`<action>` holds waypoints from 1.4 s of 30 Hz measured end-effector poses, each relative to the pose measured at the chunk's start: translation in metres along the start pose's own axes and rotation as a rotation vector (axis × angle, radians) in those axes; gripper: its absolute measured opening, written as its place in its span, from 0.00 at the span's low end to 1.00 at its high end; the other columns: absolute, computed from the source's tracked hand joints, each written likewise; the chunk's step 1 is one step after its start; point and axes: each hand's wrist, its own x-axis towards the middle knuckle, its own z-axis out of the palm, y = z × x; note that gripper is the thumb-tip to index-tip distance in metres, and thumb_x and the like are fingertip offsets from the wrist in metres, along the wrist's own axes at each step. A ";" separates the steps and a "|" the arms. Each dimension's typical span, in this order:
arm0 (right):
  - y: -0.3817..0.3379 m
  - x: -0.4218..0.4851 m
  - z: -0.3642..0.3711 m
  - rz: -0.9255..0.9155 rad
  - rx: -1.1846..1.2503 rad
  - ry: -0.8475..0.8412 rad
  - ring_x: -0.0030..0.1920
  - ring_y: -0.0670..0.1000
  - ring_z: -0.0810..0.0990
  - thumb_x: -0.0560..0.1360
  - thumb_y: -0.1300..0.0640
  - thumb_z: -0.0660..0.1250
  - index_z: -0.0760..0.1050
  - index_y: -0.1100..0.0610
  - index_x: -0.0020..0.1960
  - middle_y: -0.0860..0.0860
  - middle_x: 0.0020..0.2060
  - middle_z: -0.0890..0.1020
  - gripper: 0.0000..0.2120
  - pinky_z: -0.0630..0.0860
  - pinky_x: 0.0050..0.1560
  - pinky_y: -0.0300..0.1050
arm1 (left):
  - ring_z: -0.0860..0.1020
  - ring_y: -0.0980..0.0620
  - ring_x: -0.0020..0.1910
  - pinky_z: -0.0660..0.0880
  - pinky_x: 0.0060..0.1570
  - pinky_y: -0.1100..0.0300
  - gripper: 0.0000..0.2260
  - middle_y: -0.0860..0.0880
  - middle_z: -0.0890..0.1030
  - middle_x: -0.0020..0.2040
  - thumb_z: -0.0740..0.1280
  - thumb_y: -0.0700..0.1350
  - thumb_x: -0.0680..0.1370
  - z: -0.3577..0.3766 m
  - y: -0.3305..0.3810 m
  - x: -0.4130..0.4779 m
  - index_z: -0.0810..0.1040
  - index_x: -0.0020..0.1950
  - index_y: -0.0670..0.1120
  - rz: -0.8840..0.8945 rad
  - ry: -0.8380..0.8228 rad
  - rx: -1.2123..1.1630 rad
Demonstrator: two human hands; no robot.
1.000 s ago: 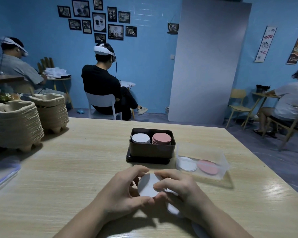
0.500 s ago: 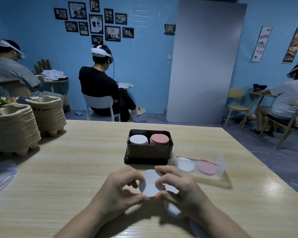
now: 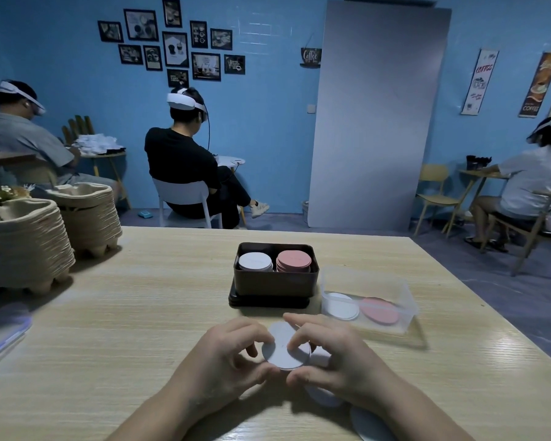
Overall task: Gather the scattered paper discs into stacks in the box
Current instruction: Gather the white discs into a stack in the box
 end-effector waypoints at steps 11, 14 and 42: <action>0.005 0.000 -0.020 0.058 -0.049 -0.094 0.59 0.38 0.76 0.71 0.38 0.77 0.79 0.46 0.50 0.42 0.62 0.77 0.16 0.74 0.55 0.35 | 0.80 0.63 0.51 0.81 0.49 0.59 0.19 0.64 0.79 0.61 0.69 0.63 0.77 0.005 0.001 -0.001 0.76 0.66 0.59 -0.043 -0.101 0.128; 0.010 -0.009 -0.034 0.083 -0.067 -0.049 0.59 0.37 0.76 0.71 0.37 0.77 0.80 0.47 0.49 0.41 0.61 0.79 0.16 0.72 0.55 0.31 | 0.79 0.64 0.52 0.81 0.49 0.59 0.17 0.65 0.79 0.56 0.67 0.63 0.78 0.004 0.000 0.000 0.76 0.64 0.59 -0.069 -0.097 0.137; 0.022 -0.047 -0.039 0.243 -0.197 0.054 0.68 0.39 0.72 0.69 0.38 0.76 0.77 0.46 0.48 0.36 0.63 0.77 0.16 0.73 0.64 0.45 | 0.74 0.61 0.56 0.75 0.55 0.57 0.19 0.63 0.76 0.54 0.68 0.64 0.72 0.033 -0.004 0.036 0.75 0.58 0.57 -0.205 -0.127 0.211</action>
